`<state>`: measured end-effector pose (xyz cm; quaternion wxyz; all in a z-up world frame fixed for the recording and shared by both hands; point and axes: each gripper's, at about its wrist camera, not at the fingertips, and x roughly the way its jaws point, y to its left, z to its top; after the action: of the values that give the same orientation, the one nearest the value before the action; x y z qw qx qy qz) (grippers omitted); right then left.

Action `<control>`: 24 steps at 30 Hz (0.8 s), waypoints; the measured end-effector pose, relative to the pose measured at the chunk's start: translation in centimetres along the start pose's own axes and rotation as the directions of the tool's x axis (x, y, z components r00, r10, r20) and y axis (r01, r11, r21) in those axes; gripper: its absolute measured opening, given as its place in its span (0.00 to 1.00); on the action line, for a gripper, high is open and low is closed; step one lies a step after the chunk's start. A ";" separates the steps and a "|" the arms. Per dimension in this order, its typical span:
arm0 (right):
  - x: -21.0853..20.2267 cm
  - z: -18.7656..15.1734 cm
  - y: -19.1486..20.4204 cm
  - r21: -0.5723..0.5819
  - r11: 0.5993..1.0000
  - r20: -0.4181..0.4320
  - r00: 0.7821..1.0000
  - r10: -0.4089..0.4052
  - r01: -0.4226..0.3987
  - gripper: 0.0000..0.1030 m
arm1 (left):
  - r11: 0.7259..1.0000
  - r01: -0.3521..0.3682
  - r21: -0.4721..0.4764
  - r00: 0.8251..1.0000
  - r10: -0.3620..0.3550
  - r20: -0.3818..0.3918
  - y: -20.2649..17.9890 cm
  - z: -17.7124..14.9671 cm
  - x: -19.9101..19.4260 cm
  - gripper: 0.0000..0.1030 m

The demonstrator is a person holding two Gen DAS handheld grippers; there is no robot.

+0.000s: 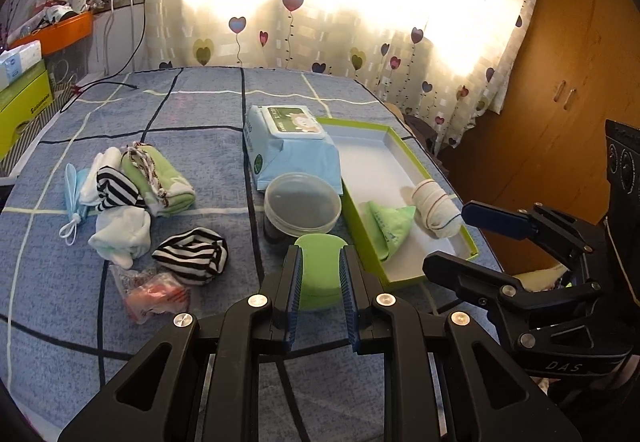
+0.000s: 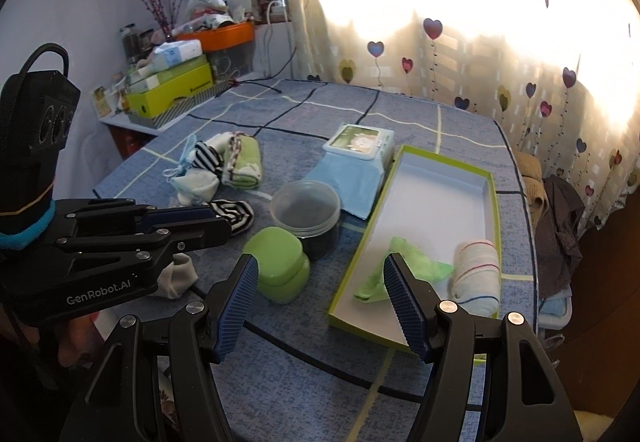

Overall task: Organize soft objects
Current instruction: 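Withdraw both grippers from the tray back toward the remaining items, then grasp the grey sock bundle with the left gripper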

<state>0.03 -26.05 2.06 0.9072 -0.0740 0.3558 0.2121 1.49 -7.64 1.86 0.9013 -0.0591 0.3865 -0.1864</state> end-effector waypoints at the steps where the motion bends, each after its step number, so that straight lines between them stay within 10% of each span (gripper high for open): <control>1: 0.1 0.0 0.2 -0.004 1.000 -0.001 1.000 0.004 -0.004 0.64 | 1.000 -0.003 0.004 1.000 0.003 0.007 0.2 -0.1 -0.2 0.19; 24: 1.3 1.0 3.5 -0.080 0.993 -0.007 0.996 0.087 -0.087 0.64 | 0.995 -0.100 -0.023 0.994 0.101 0.032 4.3 -2.1 -2.5 0.19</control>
<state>-0.04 -22.15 1.93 0.8926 -0.0953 0.3517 0.2656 -0.36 -2.63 0.98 0.9151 -0.0525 0.3759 -0.1358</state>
